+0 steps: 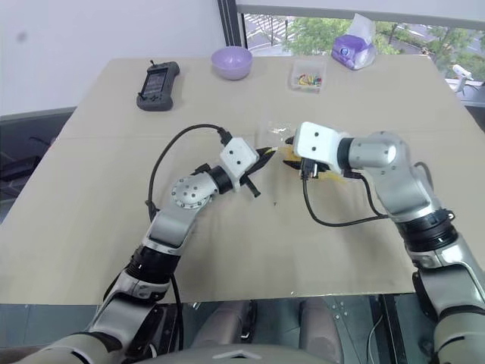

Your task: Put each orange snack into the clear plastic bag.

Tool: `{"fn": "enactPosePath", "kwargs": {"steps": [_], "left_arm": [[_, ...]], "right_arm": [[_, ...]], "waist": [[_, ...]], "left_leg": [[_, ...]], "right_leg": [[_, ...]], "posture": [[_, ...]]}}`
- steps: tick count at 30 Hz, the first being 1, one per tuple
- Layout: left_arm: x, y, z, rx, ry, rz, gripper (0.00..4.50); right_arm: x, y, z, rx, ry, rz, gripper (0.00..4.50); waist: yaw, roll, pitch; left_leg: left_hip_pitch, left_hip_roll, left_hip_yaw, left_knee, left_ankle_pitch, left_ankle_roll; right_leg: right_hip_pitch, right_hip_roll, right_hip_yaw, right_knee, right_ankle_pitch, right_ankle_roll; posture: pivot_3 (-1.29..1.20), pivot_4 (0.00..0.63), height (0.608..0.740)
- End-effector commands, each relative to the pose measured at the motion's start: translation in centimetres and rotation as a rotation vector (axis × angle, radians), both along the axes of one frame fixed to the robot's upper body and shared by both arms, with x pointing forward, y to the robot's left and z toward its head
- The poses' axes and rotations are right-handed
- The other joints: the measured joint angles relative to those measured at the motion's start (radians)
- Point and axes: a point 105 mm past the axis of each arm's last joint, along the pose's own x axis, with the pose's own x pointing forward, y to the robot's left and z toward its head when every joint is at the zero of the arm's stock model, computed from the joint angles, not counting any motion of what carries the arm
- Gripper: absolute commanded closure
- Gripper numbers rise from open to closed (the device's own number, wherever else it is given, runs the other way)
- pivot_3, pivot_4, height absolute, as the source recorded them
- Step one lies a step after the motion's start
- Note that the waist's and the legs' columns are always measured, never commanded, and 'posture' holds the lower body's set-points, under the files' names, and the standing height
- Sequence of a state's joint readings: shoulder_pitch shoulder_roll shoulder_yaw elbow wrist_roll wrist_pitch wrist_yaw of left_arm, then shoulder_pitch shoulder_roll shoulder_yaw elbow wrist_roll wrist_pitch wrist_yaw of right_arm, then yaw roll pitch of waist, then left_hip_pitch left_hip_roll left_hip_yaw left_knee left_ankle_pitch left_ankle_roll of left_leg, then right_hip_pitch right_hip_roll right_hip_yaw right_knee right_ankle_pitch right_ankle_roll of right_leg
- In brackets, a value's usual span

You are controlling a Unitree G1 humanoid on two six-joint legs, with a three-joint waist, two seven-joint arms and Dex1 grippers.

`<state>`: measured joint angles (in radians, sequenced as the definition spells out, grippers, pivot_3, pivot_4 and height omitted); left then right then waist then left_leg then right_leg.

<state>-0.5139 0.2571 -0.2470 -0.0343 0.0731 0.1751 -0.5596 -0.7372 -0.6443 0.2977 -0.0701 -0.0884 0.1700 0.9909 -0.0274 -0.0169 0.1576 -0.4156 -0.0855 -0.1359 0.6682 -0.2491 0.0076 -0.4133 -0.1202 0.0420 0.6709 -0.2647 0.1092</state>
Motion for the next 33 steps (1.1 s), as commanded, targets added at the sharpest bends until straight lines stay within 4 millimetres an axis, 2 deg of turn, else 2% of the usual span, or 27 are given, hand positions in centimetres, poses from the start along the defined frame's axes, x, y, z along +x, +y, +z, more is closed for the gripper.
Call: {"fn": "enactPosePath", "kwargs": {"steps": [1,12,15,16,25,33], "left_arm": [[-0.9,-0.9,1.5,-0.016,-0.057,-0.048,4.5],[-1.4,-1.1,1.3,0.022,-0.081,-0.069,4.5],[-1.3,-0.9,1.1,0.015,-0.073,-0.059,4.5],[-1.3,-0.8,1.1,0.015,-0.072,-0.057,4.5],[-1.6,-0.8,0.8,0.008,-0.049,-0.059,4.5],[-1.8,-0.8,0.7,-0.005,-0.032,-0.048,4.5]], "right_arm": [[0.4,0.5,1.7,0.0,-0.094,0.009,2.5],[0.7,1.3,1.5,-0.011,-0.127,0.028,2.5],[0.5,1.4,1.3,-0.02,-0.124,0.041,3.27],[0.4,1.4,1.2,-0.019,-0.122,0.044,3.4],[-0.5,1.8,0.8,-0.055,-0.153,0.086,3.4],[-0.9,2.0,0.7,-0.134,-0.257,0.169,3.4]], "waist": [[-0.002,0.0,0.0],[-0.008,0.0,0.0],[-0.008,0.0,0.0],[-0.008,0.0,0.0],[-0.009,0.0,0.0],[-0.009,0.0,0.0]], "left_leg": [[0.0,0.0,0.0,0.0,0.0,0.0],[0.0,0.0,0.0,0.0,0.0,0.0],[0.0,0.0,0.0,0.0,0.0,0.0],[0.0,0.0,0.0,0.0,0.0,0.0],[0.0,0.0,0.0,0.0,0.0,0.0],[0.0,0.0,0.0,0.0,0.0,0.0]], "right_leg": [[0.0,0.0,0.0,0.0,0.0,0.0],[0.0,0.0,0.0,0.0,0.0,0.0],[0.0,0.0,0.0,0.0,0.0,0.0],[0.0,0.0,0.0,0.0,0.0,0.0],[0.0,0.0,0.0,0.0,0.0,0.0],[0.0,0.0,0.0,0.0,0.0,0.0]], "posture": [[0.0,0.15,0.74],[0.0,0.15,0.74],[0.0,0.15,0.74],[0.0,0.15,0.74],[0.0,0.15,0.74],[0.0,0.15,0.74]]}}
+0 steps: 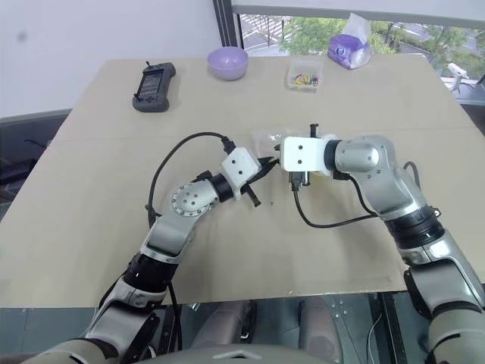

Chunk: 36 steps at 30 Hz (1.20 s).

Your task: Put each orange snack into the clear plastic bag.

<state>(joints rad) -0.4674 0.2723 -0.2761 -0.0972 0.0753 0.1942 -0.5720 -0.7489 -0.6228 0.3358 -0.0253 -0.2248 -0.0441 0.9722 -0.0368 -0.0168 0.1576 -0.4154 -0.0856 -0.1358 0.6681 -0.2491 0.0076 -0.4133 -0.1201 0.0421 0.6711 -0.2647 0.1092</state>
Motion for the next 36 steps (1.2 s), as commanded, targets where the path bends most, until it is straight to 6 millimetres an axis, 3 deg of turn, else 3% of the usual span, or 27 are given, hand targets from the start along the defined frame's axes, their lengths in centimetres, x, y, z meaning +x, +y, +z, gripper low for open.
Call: {"fn": "enactPosePath", "kwargs": {"steps": [1,12,15,24,31,36], "left_arm": [[-0.6,-0.4,1.4,-0.029,-0.044,-0.016,4.5],[-0.5,-0.4,1.4,-0.031,-0.042,-0.007,4.5],[-0.5,-0.4,1.4,-0.031,-0.041,-0.006,4.5],[-0.4,-0.4,1.3,-0.03,-0.042,-0.005,4.5],[0.2,1.4,1.1,-0.008,-0.049,0.076,4.5],[1.8,3.6,1.0,0.048,-0.098,0.213,4.5]], "right_arm": [[-0.7,0.8,1.1,-0.025,-0.1,0.088,3.4],[-0.6,1.0,1.2,-0.061,-0.176,0.149,3.4],[-0.7,0.9,1.1,-0.069,-0.177,0.16,4.35],[-0.4,0.5,1.1,-0.076,-0.181,0.136,4.44],[0.9,-2.1,1.1,-0.088,-0.171,-0.004,4.44],[1.2,-3.6,0.9,-0.08,-0.154,-0.078,4.44]], "waist": [[0.0,0.0,0.0],[-0.001,0.0,0.0],[-0.001,0.0,0.0],[0.0,0.0,0.0],[0.0,0.0,0.0],[0.0,0.0,0.0]], "left_leg": [[0.0,0.0,0.0,0.0,0.0,0.0],[0.0,0.0,0.0,0.0,0.0,0.0],[0.0,0.0,0.0,0.0,0.0,0.0],[0.0,0.0,0.0,0.0,0.0,0.0],[0.0,0.0,0.0,0.0,0.0,0.0],[0.0,0.0,0.0,0.0,0.0,0.0]], "right_leg": [[0.0,0.0,0.0,0.0,0.0,0.0],[0.0,0.0,0.0,0.0,0.0,0.0],[0.0,0.0,0.0,0.0,0.0,0.0],[0.0,0.0,0.0,0.0,0.0,0.0],[0.0,0.0,0.0,0.0,0.0,0.0],[0.0,0.0,0.0,0.0,0.0,0.0]], "posture": [[0.0,0.15,0.74],[0.0,0.15,0.74],[0.0,0.15,0.74],[0.0,0.15,0.74],[0.0,0.15,0.74],[0.0,0.15,0.74]]}}
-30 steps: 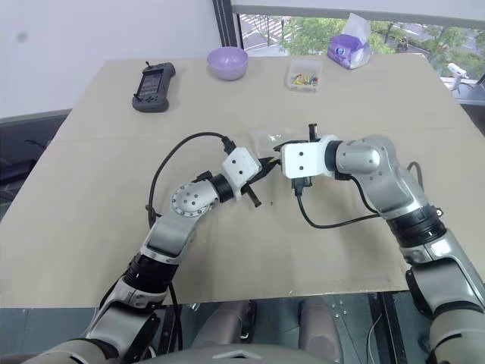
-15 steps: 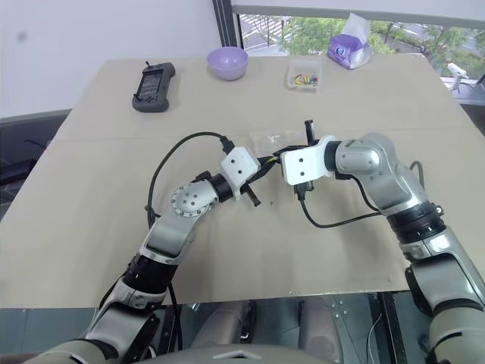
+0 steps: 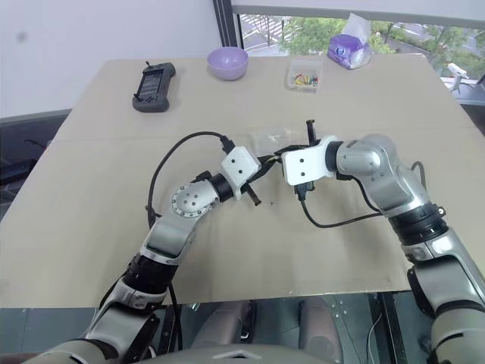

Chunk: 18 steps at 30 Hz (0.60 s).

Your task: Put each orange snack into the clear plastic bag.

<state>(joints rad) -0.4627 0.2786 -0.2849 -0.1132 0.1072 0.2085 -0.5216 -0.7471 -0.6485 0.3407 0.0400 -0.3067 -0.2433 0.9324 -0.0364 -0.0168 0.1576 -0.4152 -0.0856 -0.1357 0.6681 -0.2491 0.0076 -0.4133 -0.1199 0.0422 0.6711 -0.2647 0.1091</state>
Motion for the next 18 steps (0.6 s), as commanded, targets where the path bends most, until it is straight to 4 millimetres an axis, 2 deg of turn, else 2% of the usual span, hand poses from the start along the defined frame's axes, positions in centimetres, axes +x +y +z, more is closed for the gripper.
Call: {"fn": "enactPosePath", "kwargs": {"steps": [1,11,18], "left_arm": [[1.8,3.5,0.9,0.041,-0.078,0.176,4.5],[2.6,4.2,0.9,0.065,-0.103,0.232,4.5],[2.4,3.5,0.8,0.054,-0.099,0.203,4.5]], "right_arm": [[1.1,-3.2,1.4,0.019,-0.034,-0.14,4.44],[1.3,-4.4,1.7,0.041,-0.04,-0.199,4.44],[0.7,-3.4,2.2,0.082,-0.043,-0.147,4.44]], "waist": [[0.0,0.0,0.0],[0.001,0.0,0.0],[0.001,0.0,0.0]], "left_leg": [[0.0,0.0,0.0,0.0,0.0,0.0],[0.0,0.0,0.0,0.0,0.0,0.0],[0.0,0.0,0.0,0.0,0.0,0.0]], "right_leg": [[0.0,0.0,0.0,0.0,0.0,0.0],[0.0,0.0,0.0,0.0,0.0,0.0],[0.0,0.0,0.0,0.0,0.0,0.0]], "posture": [[0.0,0.15,0.74],[0.0,0.15,0.74],[0.0,0.15,0.74]]}}
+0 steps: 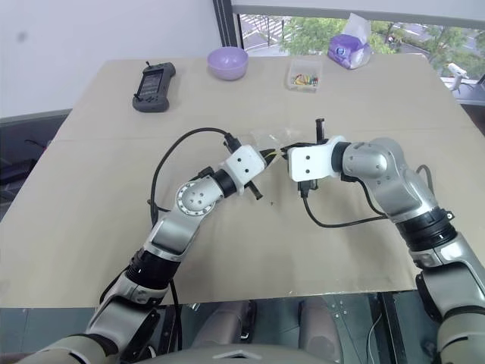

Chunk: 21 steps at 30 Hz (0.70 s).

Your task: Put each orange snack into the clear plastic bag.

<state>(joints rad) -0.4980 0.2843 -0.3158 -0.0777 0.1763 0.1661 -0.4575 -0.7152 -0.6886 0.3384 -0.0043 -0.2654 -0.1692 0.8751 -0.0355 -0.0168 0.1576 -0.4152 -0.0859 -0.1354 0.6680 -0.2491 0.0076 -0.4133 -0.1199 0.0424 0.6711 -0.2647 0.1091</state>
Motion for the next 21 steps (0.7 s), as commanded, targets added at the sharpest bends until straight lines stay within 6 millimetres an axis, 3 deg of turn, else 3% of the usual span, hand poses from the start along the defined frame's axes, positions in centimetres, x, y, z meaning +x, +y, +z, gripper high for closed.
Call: {"fn": "enactPosePath", "kwargs": {"steps": [1,8,21], "left_arm": [[1.7,3.7,0.3,-0.002,-0.016,0.162,4.5],[1.8,4.1,0.1,0.003,-0.015,0.176,4.5],[1.5,3.6,0.2,-0.004,-0.009,0.152,4.5]], "right_arm": [[0.7,-2.6,1.9,0.017,-0.053,-0.091,4.44],[1.2,-3.6,2.0,0.013,-0.055,-0.149,4.44],[1.5,-3.4,2.5,0.033,-0.075,-0.168,4.44]], "waist": [[0.0,0.0,0.0],[0.0,0.0,0.0],[0.0,0.0,0.0]], "left_leg": [[0.0,0.0,0.0,0.0,0.0,0.0],[0.0,0.0,0.0,0.0,0.0,0.0],[0.0,0.0,0.0,0.0,0.0,0.0]], "right_leg": [[0.0,0.0,0.0,0.0,0.0,0.0],[0.0,0.0,0.0,0.0,0.0,0.0],[0.0,0.0,0.0,0.0,0.0,0.0]], "posture": [[0.0,0.15,0.74],[0.0,0.15,0.74],[0.0,0.15,0.74]]}}
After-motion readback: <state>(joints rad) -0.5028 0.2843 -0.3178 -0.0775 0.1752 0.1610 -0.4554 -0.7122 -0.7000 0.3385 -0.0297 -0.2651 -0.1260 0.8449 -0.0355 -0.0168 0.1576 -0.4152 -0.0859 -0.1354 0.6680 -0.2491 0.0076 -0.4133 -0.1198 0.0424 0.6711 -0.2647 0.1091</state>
